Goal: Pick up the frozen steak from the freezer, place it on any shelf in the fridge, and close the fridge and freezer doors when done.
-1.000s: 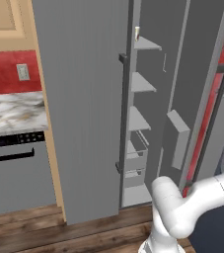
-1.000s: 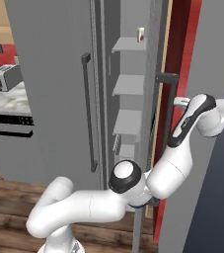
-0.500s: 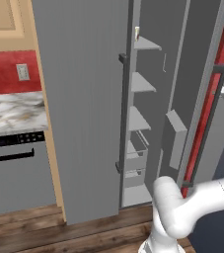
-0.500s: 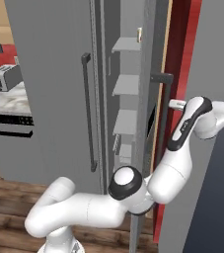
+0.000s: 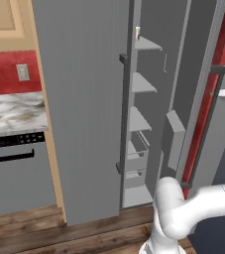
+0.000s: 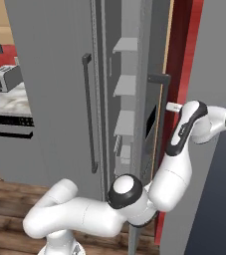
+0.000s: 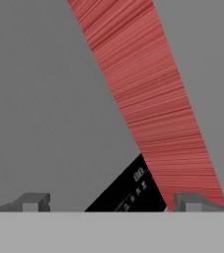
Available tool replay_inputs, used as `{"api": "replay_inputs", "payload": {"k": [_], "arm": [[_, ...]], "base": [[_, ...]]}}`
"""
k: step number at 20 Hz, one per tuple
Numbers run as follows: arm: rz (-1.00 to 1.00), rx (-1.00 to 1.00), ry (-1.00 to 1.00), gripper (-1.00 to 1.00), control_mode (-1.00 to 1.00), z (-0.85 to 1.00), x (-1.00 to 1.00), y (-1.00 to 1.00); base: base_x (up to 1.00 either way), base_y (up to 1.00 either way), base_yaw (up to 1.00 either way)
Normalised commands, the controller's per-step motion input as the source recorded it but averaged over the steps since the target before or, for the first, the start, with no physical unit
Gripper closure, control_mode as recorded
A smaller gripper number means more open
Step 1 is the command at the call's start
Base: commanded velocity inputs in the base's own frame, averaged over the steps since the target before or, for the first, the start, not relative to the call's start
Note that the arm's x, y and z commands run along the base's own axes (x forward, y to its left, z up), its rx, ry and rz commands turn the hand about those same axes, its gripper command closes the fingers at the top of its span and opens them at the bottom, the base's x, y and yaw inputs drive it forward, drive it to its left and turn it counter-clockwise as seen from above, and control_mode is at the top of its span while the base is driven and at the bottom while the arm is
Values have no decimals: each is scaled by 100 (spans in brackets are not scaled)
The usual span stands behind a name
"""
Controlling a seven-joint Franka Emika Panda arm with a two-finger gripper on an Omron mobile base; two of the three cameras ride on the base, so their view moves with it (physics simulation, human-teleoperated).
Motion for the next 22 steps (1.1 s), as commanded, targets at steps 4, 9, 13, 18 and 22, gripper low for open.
{"api": "replay_inputs", "payload": {"k": [4,9,13,18,22], "arm": [[0,0,-6,-100,-100,1,56,100],[0,0,-4,-100,-100,0,71,100],[0,0,-3,-100,-100,0,73,100],[0,0,-2,-100,-100,0,73,100],[8,0,0,-100,-100,5,61,100]], "base": [[0,0,0],[0,0,0],[0,0,0],[0,0,0],[0,0,0]]}}
